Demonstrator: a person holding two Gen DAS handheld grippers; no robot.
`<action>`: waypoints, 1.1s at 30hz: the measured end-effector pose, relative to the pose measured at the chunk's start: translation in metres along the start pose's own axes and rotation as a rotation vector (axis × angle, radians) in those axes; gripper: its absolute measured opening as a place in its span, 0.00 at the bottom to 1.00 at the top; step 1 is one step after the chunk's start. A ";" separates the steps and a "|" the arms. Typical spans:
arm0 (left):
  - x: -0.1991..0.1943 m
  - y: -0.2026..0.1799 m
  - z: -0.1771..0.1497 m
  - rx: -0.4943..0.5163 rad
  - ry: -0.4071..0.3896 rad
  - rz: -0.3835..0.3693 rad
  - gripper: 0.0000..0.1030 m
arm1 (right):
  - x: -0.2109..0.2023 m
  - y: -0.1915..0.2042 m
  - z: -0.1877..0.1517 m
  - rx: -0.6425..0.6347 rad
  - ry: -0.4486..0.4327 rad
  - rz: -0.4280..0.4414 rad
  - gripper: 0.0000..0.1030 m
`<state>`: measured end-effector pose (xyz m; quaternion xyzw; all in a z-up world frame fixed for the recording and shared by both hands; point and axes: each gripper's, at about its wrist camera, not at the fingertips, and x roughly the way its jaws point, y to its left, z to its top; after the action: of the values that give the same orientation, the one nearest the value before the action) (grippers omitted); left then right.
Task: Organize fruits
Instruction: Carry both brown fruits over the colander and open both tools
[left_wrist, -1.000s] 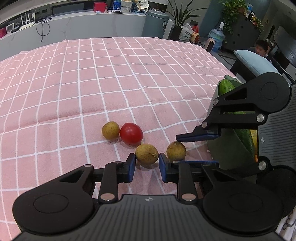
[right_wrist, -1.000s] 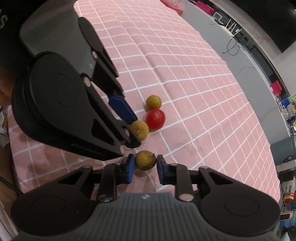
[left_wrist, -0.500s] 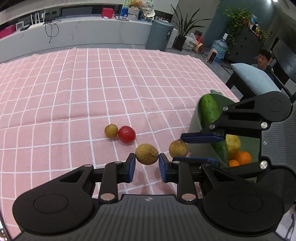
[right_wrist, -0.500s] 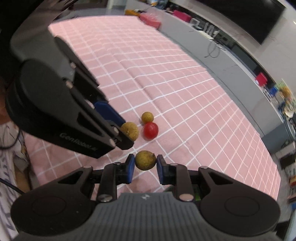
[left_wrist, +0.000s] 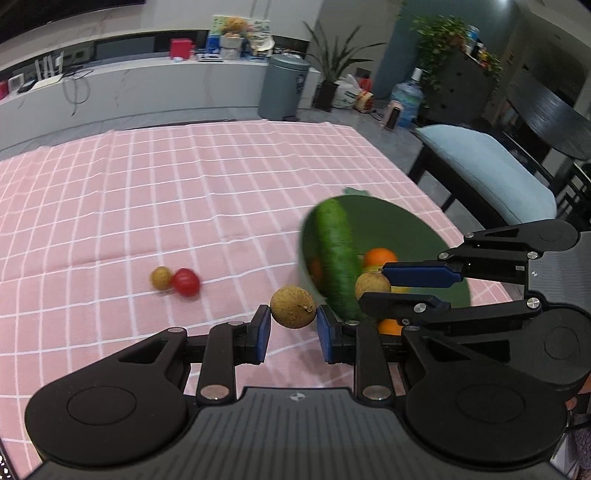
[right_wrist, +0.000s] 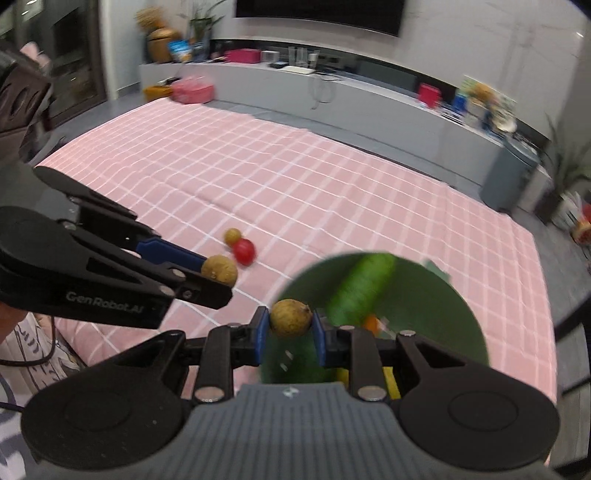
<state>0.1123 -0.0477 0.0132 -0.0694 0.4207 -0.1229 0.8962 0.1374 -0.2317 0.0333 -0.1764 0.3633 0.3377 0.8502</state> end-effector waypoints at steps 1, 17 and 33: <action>0.001 -0.006 0.000 0.010 0.002 -0.007 0.29 | -0.003 -0.004 -0.006 0.015 0.000 -0.011 0.20; 0.042 -0.060 0.000 0.104 0.081 -0.049 0.29 | -0.008 -0.058 -0.053 0.218 0.041 -0.120 0.21; 0.059 -0.059 0.003 0.104 0.123 -0.085 0.29 | 0.017 -0.063 -0.053 0.201 0.122 -0.088 0.21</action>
<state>0.1414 -0.1205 -0.0155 -0.0327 0.4646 -0.1868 0.8650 0.1636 -0.2978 -0.0119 -0.1265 0.4380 0.2505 0.8541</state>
